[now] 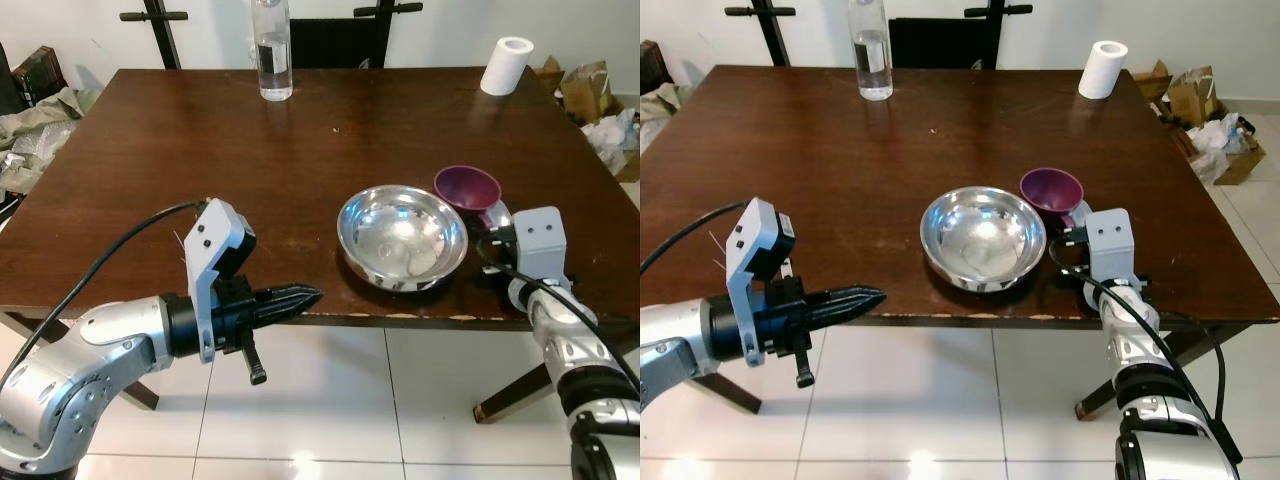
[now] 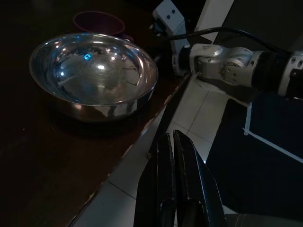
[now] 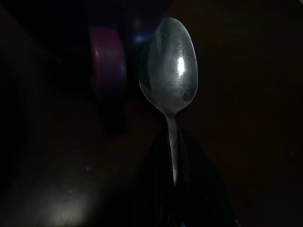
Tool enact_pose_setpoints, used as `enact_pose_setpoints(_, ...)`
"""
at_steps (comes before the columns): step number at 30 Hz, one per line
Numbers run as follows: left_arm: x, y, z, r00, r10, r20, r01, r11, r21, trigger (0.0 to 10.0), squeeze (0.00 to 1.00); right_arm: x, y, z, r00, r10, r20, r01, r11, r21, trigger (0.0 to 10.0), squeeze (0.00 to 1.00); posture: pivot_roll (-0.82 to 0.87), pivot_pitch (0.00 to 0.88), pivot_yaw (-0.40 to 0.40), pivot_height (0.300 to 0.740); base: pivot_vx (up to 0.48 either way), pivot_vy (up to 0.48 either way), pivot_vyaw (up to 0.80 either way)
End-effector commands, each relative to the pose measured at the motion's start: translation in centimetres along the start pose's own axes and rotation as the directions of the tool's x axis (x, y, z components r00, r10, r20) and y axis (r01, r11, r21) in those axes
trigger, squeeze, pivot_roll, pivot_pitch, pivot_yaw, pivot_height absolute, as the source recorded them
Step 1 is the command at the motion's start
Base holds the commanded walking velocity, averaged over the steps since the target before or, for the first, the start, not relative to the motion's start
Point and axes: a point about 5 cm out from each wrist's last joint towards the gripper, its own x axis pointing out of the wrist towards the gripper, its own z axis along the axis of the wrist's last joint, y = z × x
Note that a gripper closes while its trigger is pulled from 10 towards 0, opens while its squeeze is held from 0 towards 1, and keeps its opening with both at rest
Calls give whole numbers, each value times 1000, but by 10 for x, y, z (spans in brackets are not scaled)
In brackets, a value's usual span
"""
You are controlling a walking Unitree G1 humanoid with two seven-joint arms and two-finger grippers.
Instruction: Setting the table
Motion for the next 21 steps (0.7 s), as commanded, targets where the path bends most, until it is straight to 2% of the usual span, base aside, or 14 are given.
enact_pose_setpoints(1,-2,-5,-2,1000,-13,-11,13,1000,-4,10000,0,0,-1,-5,1000,-11,-18,11,1000,-18,10000,0,172,271,113,740,0,0,0)
enact_pose_setpoints(9,-3,-7,-2,1000,-3,-11,3,1000,-7,10000,0,-3,-13,-13,997,-55,-46,49,992,-117,10000,0,172,264,112,740,0,0,0)
enact_pose_setpoints(18,-2,-7,-2,1000,2,-8,-2,1000,-9,10000,0,-3,-19,-15,996,-69,-53,64,993,-99,10000,0,168,263,113,740,0,0,0)
enact_pose_setpoints(19,-2,-7,-2,1000,3,-8,-3,1000,-9,10000,0,-3,-19,-15,996,-70,-51,65,993,-94,10000,67,169,260,114,740,0,0,0)
enact_pose_setpoints(20,-2,-7,-2,1000,4,-8,-4,1000,-8,10000,0,-3,-19,-14,996,-69,-49,65,994,-89,10000,502,169,260,114,740,0,0,0)
enact_pose_setpoints(21,-2,-7,-2,1000,4,-8,-4,1000,-8,10000,0,-3,-19,-14,996,-69,-49,65,994,-89,10000,502,169,260,114,740,0,0,0)
